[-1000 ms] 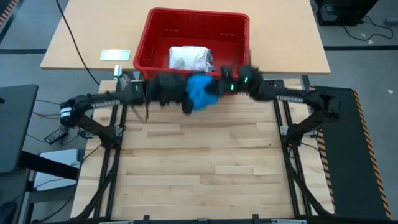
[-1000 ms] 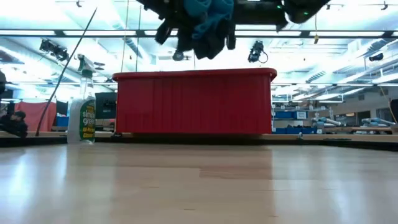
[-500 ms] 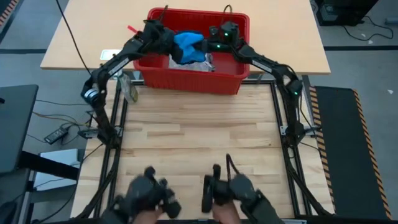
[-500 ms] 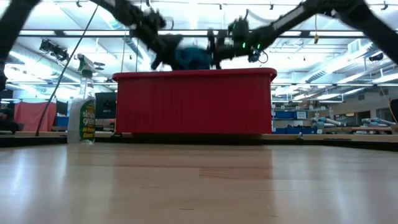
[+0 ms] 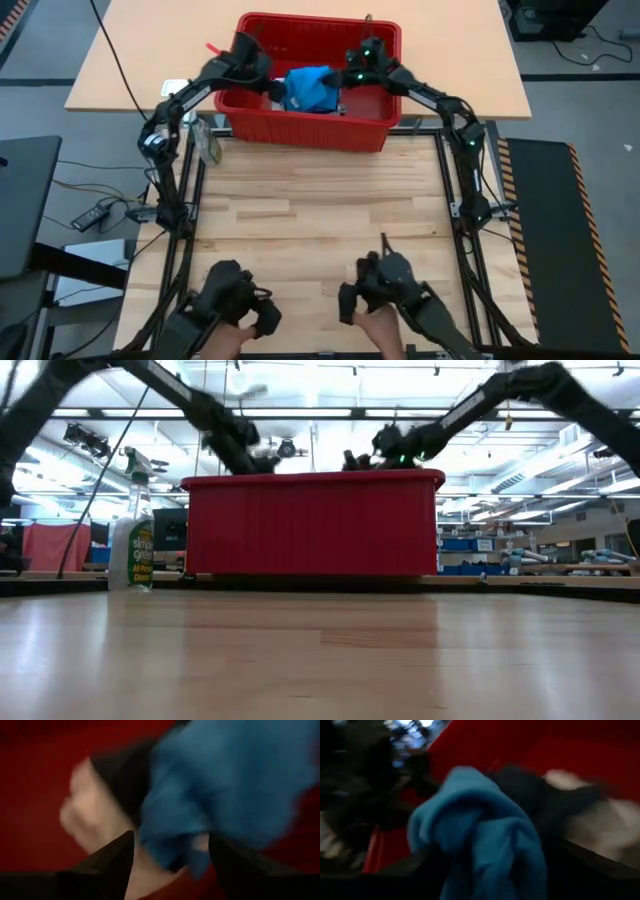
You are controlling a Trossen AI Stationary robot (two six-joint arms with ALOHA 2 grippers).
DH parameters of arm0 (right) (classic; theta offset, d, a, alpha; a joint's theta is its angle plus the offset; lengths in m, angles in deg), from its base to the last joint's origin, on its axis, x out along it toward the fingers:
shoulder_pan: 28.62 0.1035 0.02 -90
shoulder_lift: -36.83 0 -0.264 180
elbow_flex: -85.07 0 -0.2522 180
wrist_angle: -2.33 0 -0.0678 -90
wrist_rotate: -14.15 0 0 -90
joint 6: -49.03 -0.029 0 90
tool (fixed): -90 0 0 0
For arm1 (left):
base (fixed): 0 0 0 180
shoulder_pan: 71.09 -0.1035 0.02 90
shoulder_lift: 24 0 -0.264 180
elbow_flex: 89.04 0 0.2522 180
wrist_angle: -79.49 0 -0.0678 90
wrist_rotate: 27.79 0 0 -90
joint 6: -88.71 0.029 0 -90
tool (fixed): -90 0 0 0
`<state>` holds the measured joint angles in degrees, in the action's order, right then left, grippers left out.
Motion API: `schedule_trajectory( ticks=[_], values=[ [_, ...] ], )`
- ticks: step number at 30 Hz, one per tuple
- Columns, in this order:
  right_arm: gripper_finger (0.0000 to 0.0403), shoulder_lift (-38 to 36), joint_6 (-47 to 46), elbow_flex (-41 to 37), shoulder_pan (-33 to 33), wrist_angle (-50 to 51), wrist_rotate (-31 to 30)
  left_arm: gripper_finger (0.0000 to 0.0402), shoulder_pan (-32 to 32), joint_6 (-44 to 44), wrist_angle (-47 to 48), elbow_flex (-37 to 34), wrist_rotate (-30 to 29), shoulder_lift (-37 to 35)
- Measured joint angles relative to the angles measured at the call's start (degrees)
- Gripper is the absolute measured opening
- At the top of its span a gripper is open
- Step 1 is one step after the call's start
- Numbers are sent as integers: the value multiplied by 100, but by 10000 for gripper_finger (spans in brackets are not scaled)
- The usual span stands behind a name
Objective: Fold laundry
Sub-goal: Put the dark and light blue shorts into the red laundry bin, then return to Home Position
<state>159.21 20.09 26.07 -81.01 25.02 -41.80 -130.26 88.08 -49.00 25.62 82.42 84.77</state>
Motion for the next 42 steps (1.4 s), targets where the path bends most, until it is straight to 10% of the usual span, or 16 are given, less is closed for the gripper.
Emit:
schedule_trajectory(
  ticks=[8,23,34,42],
  values=[
    [299,-1448,2106,2,158,1990,-2222,262,395,87,-51,2,12,-1361],
    [184,-3107,4177,-1144,1650,5008,-1053,164,2885,1656,1785,-4,70,-1270],
    [103,-2983,3096,-2306,1067,3792,-4050,129,1889,1368,-12,59,-546,103],
    [100,-3793,2844,-2284,1169,4181,-1917,101,2334,965,1261,839,-241,-675]
  ],
)
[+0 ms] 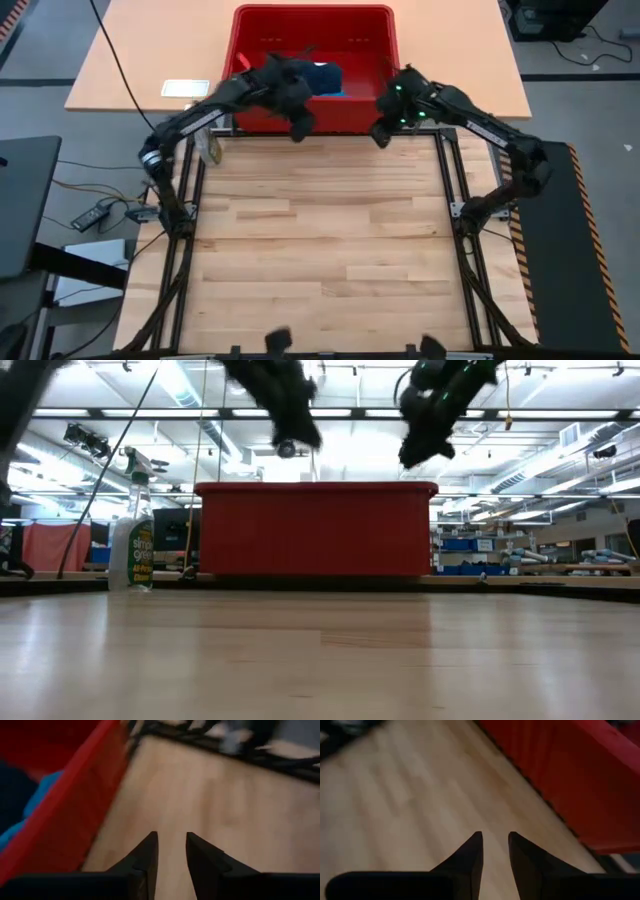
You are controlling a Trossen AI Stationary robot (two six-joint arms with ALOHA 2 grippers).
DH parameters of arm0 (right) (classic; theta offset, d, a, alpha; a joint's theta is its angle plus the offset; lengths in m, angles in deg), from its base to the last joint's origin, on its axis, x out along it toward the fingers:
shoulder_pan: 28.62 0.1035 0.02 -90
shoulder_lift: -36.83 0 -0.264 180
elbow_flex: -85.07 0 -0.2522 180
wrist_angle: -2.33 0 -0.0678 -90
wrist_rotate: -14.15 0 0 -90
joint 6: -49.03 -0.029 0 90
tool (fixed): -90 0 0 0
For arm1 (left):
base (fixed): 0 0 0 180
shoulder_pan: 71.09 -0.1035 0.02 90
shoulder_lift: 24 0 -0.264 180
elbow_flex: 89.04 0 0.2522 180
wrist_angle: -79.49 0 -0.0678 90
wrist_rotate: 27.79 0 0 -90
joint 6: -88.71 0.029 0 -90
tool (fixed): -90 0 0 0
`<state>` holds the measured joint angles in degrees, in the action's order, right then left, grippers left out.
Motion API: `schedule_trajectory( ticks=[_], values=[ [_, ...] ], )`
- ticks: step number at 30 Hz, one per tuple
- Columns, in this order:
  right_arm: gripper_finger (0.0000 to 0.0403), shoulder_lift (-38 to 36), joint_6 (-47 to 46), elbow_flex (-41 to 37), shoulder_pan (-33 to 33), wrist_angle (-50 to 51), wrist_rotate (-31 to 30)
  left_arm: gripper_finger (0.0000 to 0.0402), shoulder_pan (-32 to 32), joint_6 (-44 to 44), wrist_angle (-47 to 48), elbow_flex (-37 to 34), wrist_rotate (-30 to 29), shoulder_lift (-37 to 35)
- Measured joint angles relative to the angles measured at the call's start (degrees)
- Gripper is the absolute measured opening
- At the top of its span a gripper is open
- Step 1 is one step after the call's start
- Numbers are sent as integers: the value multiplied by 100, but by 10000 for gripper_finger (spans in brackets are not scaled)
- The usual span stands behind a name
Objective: Fold laundry
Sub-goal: Return to Home Position
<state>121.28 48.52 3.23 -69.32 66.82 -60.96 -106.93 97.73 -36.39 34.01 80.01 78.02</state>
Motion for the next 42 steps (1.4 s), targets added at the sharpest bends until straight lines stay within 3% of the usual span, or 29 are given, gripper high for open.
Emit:
schedule_trajectory(
  ticks=[4,8,11,14,18,22,30,42],
  values=[
    [69,-689,-6,-82,450,86,556,76,561,-162,-154,-315,-17,-946],
    [12,-1567,-110,-602,1101,-368,781,27,1292,-648,-2158,-1713,-12,-1917],
    [12,-2371,-701,-1271,1667,-1082,624,6,1784,-1157,-3631,-3021,-133,-2665],
    [6,-3140,-1353,-2120,2502,-1912,212,7,2388,-1519,-4542,-4207,-713,-3315],
    [6,-3911,-1431,-3152,3699,-2546,-750,3,3202,-1552,-4827,-5461,-1801,-4002],
    [4,-4298,-1253,-4021,4435,-2940,-1615,3,3516,-1588,-5001,-6486,-1983,-4332],
    [3,-5320,-994,-5452,5013,-4494,-1653,1,4149,-2238,-6350,-8088,-2671,-4995],
    [1,-7079,-1113,-6796,5123,-4518,-2260,0,4290,-1818,-6949,-9315,-2786,-6063]
  ],
)
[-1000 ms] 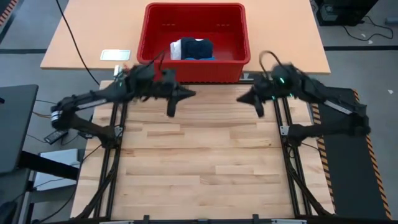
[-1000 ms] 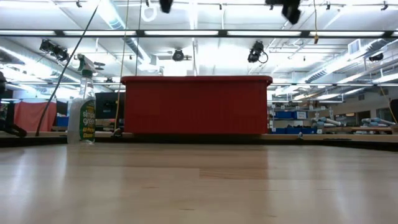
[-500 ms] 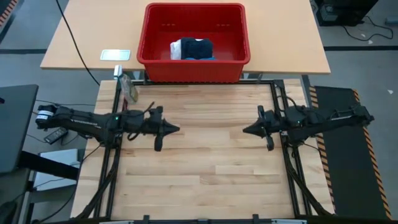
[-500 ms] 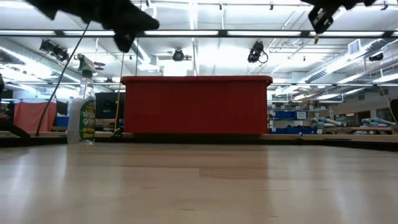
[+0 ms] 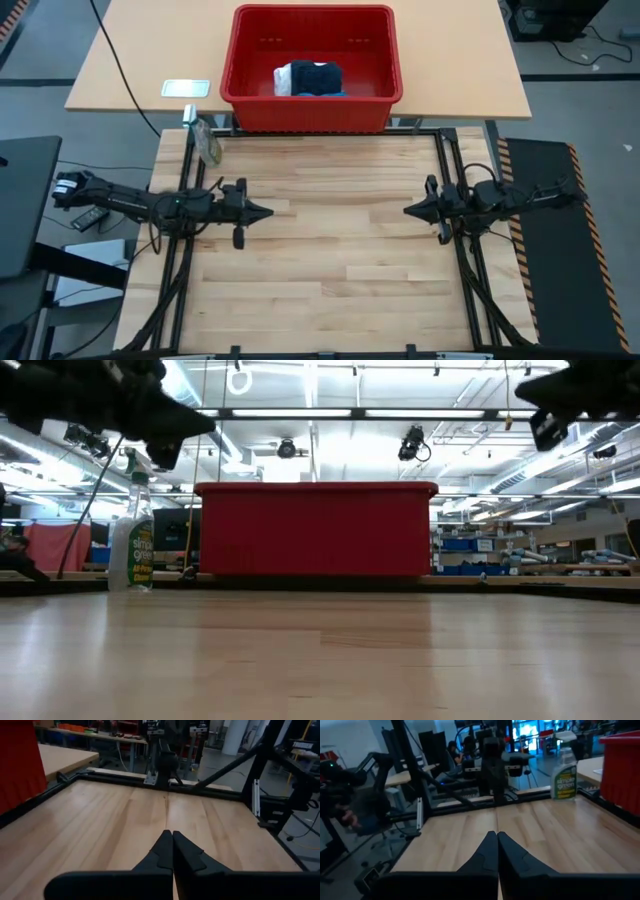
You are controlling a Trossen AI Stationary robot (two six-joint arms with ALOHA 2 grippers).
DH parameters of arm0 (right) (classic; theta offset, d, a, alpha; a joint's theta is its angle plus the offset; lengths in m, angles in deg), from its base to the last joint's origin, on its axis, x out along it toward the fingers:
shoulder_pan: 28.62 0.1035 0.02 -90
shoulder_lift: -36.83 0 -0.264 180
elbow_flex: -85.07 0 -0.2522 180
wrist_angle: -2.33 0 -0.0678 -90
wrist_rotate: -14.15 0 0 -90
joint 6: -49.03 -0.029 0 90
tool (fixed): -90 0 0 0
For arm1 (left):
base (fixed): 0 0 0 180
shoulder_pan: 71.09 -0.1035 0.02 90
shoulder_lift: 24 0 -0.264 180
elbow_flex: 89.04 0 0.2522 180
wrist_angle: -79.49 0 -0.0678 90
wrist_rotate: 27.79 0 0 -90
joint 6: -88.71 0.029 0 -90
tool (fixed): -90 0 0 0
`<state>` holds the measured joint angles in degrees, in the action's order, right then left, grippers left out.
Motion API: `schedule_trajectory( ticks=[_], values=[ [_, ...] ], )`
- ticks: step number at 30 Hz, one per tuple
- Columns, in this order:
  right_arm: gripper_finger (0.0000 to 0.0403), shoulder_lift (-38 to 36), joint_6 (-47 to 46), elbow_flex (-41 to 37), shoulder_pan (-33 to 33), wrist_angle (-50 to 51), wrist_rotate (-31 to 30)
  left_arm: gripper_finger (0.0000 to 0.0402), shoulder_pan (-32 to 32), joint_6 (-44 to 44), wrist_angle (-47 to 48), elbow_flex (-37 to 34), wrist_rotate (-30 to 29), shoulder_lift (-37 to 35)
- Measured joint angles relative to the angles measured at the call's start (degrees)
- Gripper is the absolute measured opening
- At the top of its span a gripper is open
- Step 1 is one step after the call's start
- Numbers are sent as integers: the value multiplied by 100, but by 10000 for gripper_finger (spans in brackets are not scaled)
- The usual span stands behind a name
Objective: Fold laundry
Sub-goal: Return to Home Position
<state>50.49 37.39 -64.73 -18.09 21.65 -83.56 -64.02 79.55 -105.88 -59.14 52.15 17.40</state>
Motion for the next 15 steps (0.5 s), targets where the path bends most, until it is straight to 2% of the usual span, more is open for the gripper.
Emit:
schedule_trajectory(
  ticks=[8,15],
  values=[
    [0,-977,-20,-790,-3,-474,-20,4,-11,-51,-309,-825,102,-1212],
    [1,-1351,-87,-1258,-20,-522,-38,5,-7,17,-384,-1275,363,-2047]
  ],
)
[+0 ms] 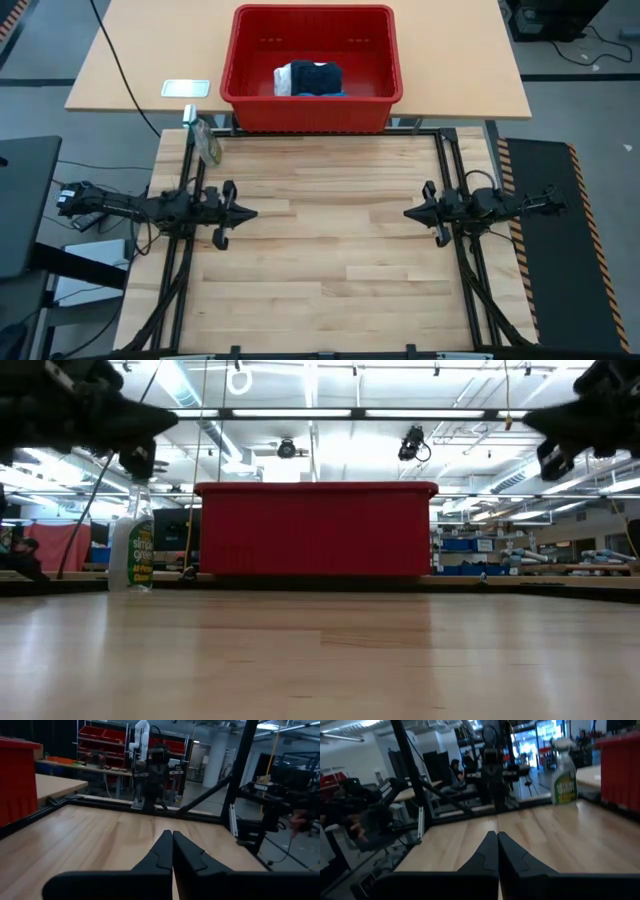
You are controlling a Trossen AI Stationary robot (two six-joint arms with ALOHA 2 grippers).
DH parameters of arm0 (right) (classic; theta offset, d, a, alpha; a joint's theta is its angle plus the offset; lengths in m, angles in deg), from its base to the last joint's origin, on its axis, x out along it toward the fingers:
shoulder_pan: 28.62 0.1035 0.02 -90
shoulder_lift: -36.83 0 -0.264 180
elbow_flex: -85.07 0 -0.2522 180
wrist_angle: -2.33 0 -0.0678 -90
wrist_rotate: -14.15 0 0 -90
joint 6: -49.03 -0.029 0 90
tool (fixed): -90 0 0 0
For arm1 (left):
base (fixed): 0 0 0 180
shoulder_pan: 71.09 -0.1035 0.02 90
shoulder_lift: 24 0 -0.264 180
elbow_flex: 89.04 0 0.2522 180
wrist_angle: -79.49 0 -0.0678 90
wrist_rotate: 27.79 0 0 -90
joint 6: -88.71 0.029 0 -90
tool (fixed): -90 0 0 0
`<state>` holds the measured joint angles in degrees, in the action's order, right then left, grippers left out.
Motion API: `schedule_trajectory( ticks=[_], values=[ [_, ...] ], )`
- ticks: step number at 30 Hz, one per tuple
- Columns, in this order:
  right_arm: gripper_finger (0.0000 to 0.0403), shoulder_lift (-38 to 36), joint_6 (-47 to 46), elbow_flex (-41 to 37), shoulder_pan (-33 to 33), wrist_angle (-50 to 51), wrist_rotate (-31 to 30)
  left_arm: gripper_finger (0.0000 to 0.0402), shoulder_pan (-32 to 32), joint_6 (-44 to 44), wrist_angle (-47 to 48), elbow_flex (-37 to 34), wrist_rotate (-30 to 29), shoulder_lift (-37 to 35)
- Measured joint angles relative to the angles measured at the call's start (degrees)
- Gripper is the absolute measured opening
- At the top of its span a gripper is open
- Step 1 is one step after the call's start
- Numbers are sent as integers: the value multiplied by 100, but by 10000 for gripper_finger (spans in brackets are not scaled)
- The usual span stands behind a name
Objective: Fold laundry
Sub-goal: Return to Home Position
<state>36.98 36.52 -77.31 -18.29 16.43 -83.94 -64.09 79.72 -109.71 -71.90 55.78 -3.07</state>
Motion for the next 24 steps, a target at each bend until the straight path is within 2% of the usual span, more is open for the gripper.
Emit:
schedule_trajectory(
  ticks=[5,13,18,24],
  values=[
    [1,1,-332,-337,-5,-255,7,6,-2,41,186,-287,4,-343],
    [6,26,-31,-350,-101,-275,-14,6,-17,107,338,-289,4,-348],
    [26,59,18,-350,-110,-262,57,6,-17,-333,354,-289,7,-343],
    [31,58,23,-350,-110,-264,63,7,-17,-343,350,-289,4,-330]
  ],
)
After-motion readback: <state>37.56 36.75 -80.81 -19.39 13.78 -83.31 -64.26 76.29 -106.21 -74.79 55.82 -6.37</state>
